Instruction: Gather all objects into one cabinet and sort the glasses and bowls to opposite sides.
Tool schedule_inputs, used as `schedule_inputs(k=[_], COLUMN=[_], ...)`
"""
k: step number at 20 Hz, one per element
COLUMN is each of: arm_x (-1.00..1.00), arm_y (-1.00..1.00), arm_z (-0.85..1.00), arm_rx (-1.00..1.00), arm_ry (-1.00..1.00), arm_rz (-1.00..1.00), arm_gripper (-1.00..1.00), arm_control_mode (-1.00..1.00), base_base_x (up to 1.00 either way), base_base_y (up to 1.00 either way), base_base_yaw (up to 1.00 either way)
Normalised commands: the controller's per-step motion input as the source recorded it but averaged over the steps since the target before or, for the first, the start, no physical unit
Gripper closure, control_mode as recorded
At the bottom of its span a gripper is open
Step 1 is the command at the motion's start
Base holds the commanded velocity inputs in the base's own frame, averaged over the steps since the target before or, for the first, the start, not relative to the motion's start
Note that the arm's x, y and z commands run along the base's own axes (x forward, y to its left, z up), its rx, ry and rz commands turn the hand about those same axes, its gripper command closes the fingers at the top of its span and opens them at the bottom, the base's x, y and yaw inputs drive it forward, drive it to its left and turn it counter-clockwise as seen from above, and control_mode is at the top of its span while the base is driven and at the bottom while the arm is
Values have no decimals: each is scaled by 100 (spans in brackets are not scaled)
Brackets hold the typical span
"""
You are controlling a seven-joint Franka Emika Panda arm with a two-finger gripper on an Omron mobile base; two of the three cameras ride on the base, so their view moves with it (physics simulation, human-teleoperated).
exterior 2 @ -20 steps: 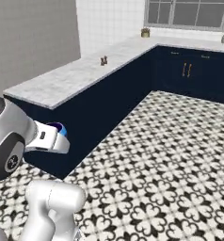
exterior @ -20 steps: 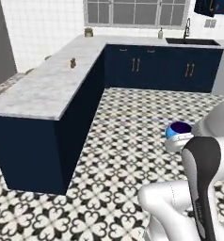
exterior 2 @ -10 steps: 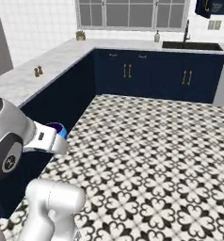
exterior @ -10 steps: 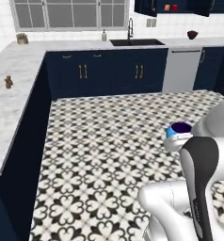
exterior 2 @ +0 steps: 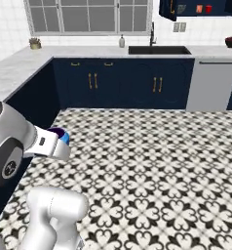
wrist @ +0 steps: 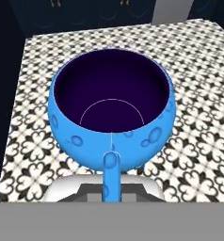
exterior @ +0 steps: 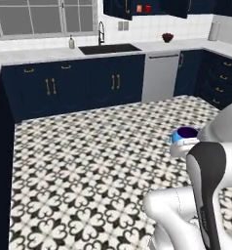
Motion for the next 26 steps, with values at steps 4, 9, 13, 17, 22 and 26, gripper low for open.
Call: schedule_inputs(k=[4,9,13,17,22,26], arm_x=[0,0,0,0,0,0], arm_y=[0,0,0,0,0,0], arm_z=[0,0,0,0,0,0], arm_rx=[0,0,0,0,0,0], arm_ry=[0,0,0,0,0,0], arm_rz=[0,0,0,0,0,0], arm_gripper=[100,100,100,100,100,100], arm_control_mode=[100,100,100,100,100,100], base_base_x=[100,100,100,100,100,100], base_base_y=[-39,-66,-74,-67,-37,-27], base_base_yaw=[-27,-7,0,3,10,17])
